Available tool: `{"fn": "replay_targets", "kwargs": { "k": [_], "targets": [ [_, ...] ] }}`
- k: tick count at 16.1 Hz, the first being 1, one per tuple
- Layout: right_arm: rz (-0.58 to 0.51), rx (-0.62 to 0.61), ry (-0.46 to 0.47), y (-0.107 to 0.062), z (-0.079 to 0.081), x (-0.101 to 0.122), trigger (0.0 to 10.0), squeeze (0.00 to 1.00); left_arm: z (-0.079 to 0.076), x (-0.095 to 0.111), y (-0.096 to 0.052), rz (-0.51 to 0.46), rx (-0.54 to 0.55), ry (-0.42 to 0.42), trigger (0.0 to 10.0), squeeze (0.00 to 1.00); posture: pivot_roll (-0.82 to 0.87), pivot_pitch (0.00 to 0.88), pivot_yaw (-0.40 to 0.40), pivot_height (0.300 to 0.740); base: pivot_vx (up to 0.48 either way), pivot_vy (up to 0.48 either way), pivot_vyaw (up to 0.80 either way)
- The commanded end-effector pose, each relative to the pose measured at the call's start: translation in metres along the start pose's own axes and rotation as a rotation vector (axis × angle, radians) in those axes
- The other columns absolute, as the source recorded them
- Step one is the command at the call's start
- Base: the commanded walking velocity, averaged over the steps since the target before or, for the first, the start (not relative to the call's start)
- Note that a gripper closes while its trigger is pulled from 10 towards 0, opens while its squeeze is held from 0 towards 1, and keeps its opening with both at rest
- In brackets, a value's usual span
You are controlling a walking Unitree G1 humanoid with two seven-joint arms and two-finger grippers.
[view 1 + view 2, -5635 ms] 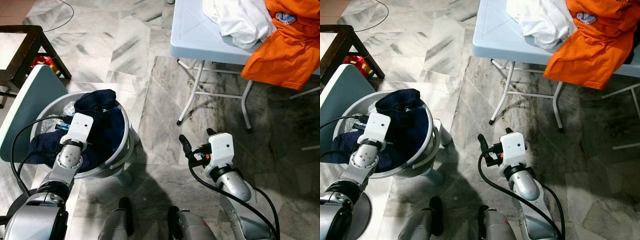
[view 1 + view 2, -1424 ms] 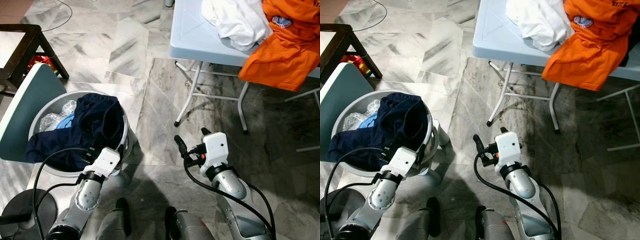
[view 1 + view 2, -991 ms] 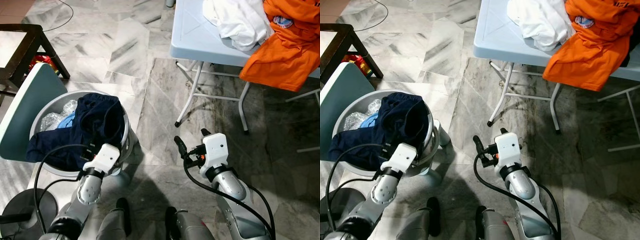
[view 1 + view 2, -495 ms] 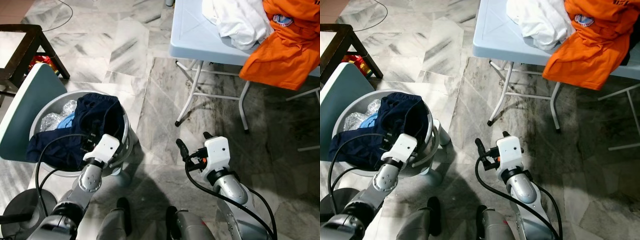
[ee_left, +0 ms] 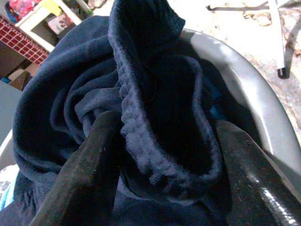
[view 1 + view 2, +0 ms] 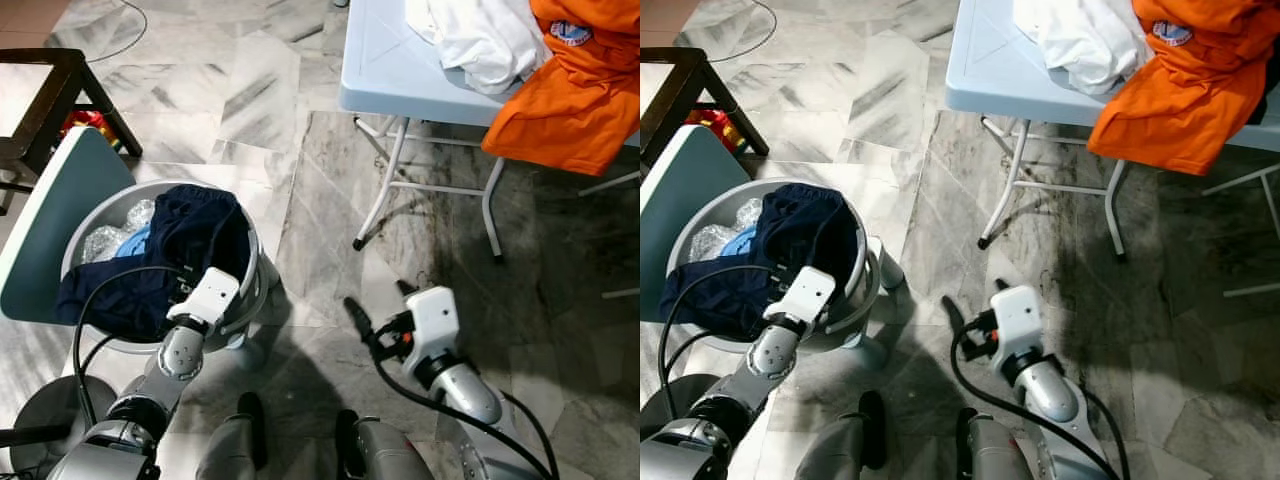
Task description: Hang hanger
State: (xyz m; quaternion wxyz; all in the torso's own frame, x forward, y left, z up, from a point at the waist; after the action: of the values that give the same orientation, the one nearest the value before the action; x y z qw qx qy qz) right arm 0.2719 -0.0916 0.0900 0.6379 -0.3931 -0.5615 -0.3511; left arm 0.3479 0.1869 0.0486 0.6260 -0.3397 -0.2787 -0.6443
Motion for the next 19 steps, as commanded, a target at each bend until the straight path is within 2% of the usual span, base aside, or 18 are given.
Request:
{"fn": "replay_targets", "kwargs": {
  "k": [1,5,12,15,18,19],
  "targets": [
    [0.016,0.047,0.015,-0.004,0.008,-0.002,10.0,0.00,-0.004,-0.009,-0.006,0.025,-0.015,-0.001,0.0,0.00,-0.16,0.337,-0.020,0.740,0.000,0.000,0.00],
    [0.033,0.089,0.017,-0.004,0.011,-0.003,10.0,0.00,-0.003,-0.011,-0.008,0.025,-0.014,-0.002,0.0,0.00,-0.15,0.338,-0.025,0.740,0.000,0.000,0.00],
    [0.033,0.091,0.014,0.001,0.012,-0.001,10.0,0.00,0.004,-0.009,-0.008,0.002,0.001,-0.014,0.0,0.00,-0.13,0.336,-0.022,0.740,0.000,0.000,0.00],
    [0.030,0.084,0.010,0.002,0.010,-0.001,10.0,0.00,0.016,0.005,-0.003,-0.075,0.045,-0.060,0.0,0.00,-0.12,0.330,-0.019,0.740,0.000,0.000,0.00],
    [0.027,0.083,0.009,0.004,0.010,0.000,10.0,0.00,0.024,0.007,-0.003,-0.095,0.066,-0.099,0.0,0.00,-0.11,0.327,-0.020,0.740,0.000,0.000,0.00],
    [0.028,0.086,0.007,0.005,0.011,-0.001,10.0,0.00,0.028,0.008,-0.002,-0.099,0.073,-0.151,0.0,0.00,-0.10,0.324,-0.022,0.740,0.000,0.000,0.00]
  ]
}}
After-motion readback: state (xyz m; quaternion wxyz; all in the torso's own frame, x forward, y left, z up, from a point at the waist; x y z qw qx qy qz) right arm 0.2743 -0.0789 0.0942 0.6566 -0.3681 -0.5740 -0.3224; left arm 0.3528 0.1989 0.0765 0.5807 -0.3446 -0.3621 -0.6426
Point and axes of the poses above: a point about 5 cm out from each wrist's last joint towards the gripper, its own y axis pointing out of the wrist towards the gripper, its own x axis along the axis of the wrist's last joint, z = x × y, the point moved 3 cm from there along y, pointing out of the wrist towards the gripper, and after that the axes turned 2 degrees about y, right-handed, at the moved point
